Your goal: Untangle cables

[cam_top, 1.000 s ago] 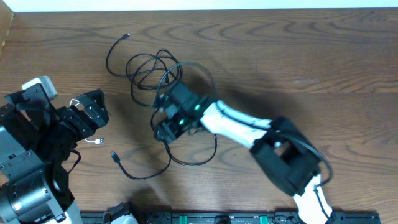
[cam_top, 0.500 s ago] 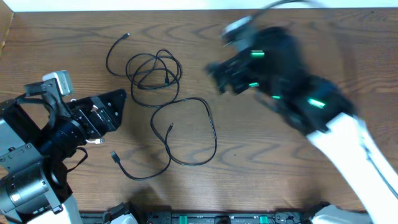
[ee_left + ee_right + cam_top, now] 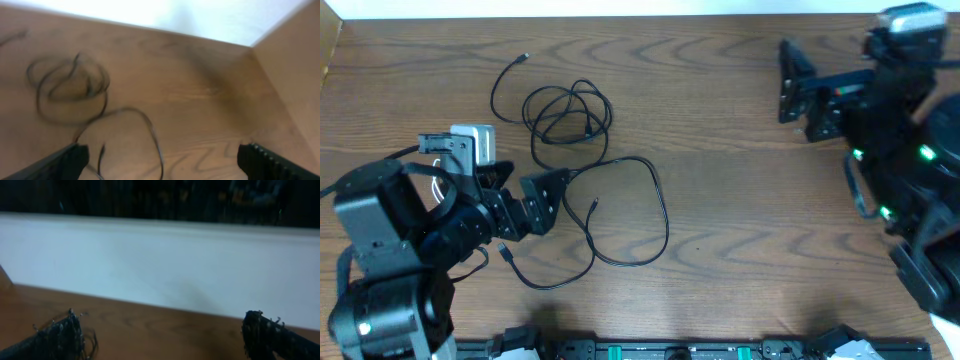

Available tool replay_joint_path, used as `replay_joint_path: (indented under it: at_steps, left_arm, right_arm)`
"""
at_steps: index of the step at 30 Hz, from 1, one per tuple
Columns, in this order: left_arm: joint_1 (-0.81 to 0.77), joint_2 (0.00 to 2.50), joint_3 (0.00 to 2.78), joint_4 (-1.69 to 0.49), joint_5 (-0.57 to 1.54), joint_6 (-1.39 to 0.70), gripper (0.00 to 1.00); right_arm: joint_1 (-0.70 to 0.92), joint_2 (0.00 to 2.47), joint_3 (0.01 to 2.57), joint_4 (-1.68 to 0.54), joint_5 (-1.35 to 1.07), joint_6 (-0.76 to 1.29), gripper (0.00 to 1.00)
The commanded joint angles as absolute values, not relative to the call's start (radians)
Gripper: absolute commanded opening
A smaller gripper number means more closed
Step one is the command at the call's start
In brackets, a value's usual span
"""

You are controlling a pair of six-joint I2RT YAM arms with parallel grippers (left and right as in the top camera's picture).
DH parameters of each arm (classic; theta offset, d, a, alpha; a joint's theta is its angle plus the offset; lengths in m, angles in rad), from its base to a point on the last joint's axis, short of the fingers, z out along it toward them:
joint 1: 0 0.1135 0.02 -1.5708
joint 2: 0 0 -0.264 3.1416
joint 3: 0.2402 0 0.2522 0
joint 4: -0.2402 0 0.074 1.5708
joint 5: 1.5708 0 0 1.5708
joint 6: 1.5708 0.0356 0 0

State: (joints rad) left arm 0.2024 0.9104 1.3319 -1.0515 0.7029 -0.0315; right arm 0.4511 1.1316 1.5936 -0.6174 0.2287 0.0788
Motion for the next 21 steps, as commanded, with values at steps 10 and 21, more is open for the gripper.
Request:
replay_joint_path:
  at_steps: [10, 21]
  left_arm:
    - [-0.057, 1.077, 1.043, -1.139, 0.263, -0.604, 0.99]
    - [-0.321, 1.255, 0.794, -0.860, 0.025, -0.969, 0.86]
  right_arm:
    - [0.446, 1.186, 1.586, -0.626, 0.294, 0.284, 0.99]
    - [0.446, 1.187, 1.583, -0.703, 0.294, 0.284, 0.99]
